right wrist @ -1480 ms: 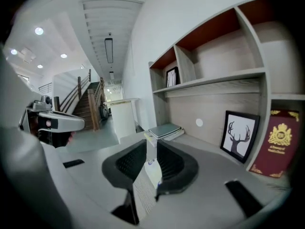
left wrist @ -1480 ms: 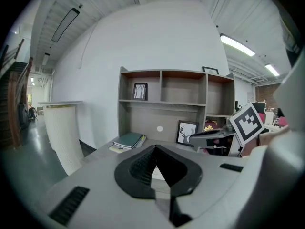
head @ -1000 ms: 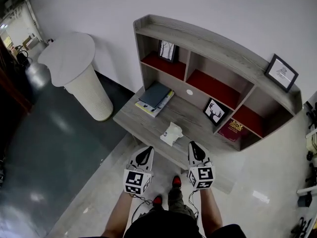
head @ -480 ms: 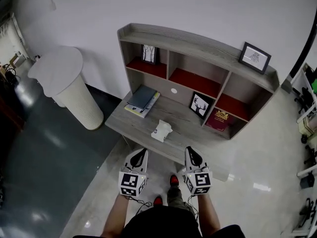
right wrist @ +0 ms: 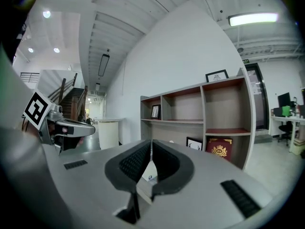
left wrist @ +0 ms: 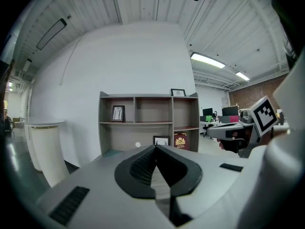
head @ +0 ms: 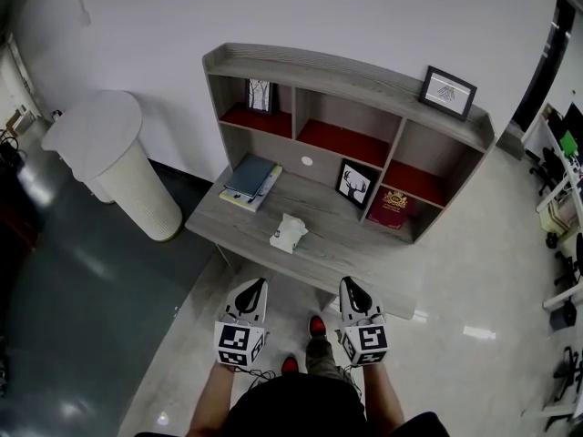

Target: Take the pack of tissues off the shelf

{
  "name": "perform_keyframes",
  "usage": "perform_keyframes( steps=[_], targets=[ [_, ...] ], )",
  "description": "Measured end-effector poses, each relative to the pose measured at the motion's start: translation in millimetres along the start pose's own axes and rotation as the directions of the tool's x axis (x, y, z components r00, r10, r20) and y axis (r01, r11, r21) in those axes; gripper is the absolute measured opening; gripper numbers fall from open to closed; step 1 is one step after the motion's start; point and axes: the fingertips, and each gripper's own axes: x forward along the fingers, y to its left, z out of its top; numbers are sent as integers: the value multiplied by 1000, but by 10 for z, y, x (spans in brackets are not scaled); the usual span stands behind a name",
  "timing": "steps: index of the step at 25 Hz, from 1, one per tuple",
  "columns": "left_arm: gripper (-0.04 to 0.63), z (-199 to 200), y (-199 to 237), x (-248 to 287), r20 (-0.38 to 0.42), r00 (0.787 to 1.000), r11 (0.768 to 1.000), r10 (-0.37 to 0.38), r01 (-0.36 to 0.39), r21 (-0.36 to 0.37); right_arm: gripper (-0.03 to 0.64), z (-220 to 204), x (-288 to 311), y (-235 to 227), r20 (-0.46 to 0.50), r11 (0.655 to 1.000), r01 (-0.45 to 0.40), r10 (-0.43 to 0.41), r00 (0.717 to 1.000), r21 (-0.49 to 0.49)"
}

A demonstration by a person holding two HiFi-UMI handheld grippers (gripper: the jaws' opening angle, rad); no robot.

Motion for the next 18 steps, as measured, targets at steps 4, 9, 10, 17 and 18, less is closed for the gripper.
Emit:
perform_keyframes(
  steps=[4, 9, 10, 17, 18],
  targets=[
    [6, -8, -25, -37, -1, 1000, 1000, -7, 7, 5, 37, -51, -68, 41, -7, 1000, 3, -3, 1000, -3],
    [6, -12, -15, -72, -1, 1000, 1000, -6, 6, 4, 37, -88, -95, 95, -12, 1000, -3, 2, 1000, -7],
    [6, -6, -11, -73, 2, 1000, 1000, -5, 5, 4, 35, -88, -95, 99, -14, 1000, -3, 3, 1000, -7],
    [6, -12, -8, -76, -3, 1000, 1000, -3, 3, 5, 37, -70, -102, 79, -7, 1000, 2, -2, 1000, 3],
    [6, -9, -9, -74, -2, 1000, 1000, -4, 4, 6, 37, -71, -101, 77, -6, 1000, 2, -2, 1000, 4]
  ],
)
